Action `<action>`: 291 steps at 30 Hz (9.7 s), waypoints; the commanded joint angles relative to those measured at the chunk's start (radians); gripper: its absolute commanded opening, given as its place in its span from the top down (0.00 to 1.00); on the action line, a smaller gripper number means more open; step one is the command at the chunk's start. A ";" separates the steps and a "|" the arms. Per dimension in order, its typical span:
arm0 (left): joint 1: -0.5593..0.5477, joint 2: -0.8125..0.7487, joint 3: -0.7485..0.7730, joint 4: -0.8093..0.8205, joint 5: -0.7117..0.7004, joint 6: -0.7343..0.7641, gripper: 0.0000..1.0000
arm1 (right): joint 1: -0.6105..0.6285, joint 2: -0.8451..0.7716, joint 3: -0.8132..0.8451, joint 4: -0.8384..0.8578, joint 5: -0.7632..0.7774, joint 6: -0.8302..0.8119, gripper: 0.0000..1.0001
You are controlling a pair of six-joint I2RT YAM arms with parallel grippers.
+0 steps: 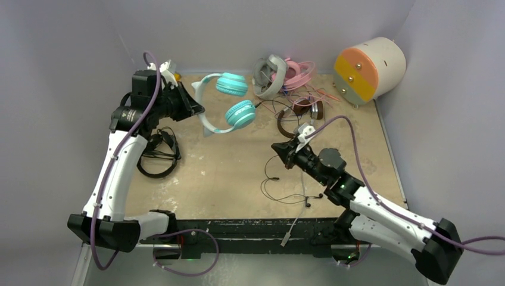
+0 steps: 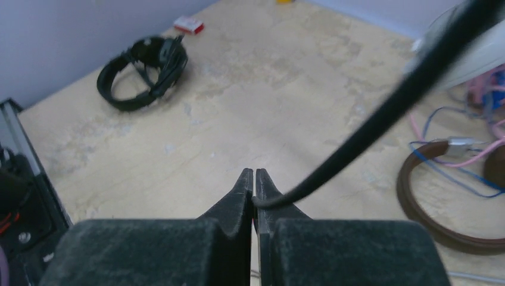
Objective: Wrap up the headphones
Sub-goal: Wrap the headphones cable around the headphones.
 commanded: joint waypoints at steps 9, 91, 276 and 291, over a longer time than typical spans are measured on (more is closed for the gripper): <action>-0.211 -0.048 -0.211 0.185 -0.342 0.218 1.00 | -0.001 -0.036 0.601 -0.662 0.129 -0.161 1.00; -0.409 0.108 -0.079 0.101 -0.437 0.224 1.00 | 0.079 0.339 0.871 -1.040 -0.097 -0.081 0.27; -0.222 -0.066 -0.123 0.158 -0.649 0.191 1.00 | -0.293 0.388 0.547 -0.644 0.165 0.016 0.08; -0.222 -0.054 -0.102 0.155 -0.639 0.220 1.00 | -0.293 0.516 0.602 -0.682 -0.165 -0.473 0.06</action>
